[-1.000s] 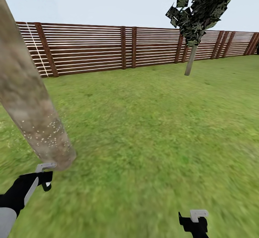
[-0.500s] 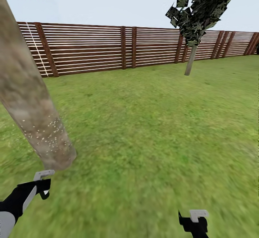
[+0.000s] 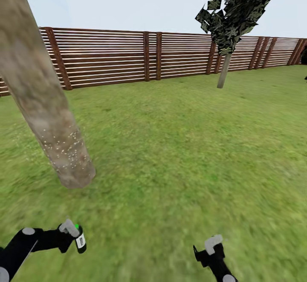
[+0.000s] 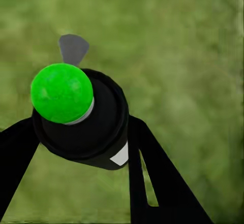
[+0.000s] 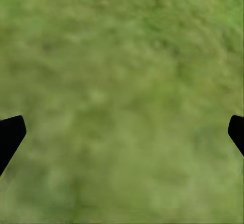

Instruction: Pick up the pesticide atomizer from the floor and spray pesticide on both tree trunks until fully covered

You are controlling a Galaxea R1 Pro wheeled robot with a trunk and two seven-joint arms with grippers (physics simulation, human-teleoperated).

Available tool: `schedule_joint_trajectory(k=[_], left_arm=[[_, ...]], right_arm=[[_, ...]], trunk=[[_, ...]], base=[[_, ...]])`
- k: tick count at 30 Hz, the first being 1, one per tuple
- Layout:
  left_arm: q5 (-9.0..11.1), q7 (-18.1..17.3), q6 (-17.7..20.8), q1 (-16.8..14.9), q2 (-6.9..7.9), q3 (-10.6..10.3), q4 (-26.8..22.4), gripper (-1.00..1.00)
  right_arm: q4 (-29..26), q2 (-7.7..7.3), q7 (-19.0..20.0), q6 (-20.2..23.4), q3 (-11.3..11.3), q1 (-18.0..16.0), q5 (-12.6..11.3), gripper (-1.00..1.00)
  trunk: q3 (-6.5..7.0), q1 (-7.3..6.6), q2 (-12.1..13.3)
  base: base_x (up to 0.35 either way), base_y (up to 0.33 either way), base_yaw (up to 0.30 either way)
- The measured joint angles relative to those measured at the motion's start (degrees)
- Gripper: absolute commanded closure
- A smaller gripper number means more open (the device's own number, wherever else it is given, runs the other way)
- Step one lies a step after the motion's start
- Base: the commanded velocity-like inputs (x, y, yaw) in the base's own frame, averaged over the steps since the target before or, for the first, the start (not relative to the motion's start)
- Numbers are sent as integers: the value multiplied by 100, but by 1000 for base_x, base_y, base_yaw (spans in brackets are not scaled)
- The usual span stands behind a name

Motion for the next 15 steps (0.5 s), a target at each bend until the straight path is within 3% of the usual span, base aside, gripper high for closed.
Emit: schedule_joint_trajectory(k=[2, 3, 4, 5, 6, 8, 9, 12, 15], left_arm=[[-554, -543, -26, -6, -17, -107, -15, 100], [-869, -670, -30, -7, -33, -196, -20, 100], [-1283, -748, -34, -9, -51, -330, -21, 100], [-1517, -781, -34, -14, -70, -400, -20, 100], [-1578, -791, -34, -16, -80, -417, -22, 100], [-1672, -895, -119, -12, -190, -509, -18, 100], [-1753, -1023, -196, -14, -342, -756, -21, 100], [-1659, -926, -274, 86, -326, -674, 77, 100], [-1755, -959, -187, 185, -228, -710, 48, 100]], right_arm=[[-550, 414, 132, 24, 688, -2, 587, -100], [-621, 502, 277, 50, 851, 1, 728, -100], [-689, 602, 952, 194, 1095, -29, 860, -100], [-782, 656, 1846, 388, 1189, -120, 882, -100], [-869, 671, 2281, 467, 1202, -185, 880, -100], [-1140, 690, 3609, 590, 1223, -309, 880, -100], [-1190, 695, 4017, 607, 1227, -328, 879, -100], [-1094, 741, 3920, 614, 1210, -296, 785, -100], [-996, 673, 3953, 628, 1239, -273, 811, -100]], trunk=[[0, 0, 0], [0, 0, 0], [0, 0, 0], [0, -2, 0], [0, -2, 0], [0, -3, 0], [0, -3, 0], [0, -3, -1], [0, -3, -1]], base=[[-342, 0, 0], [-338, 0, 0], [-192, 0, 0], [-123, 0, 0], [-63, 0, 0], [-14, 0, 0], [0, 0, 0], [0, 0, 0], [0, 0, 0]])
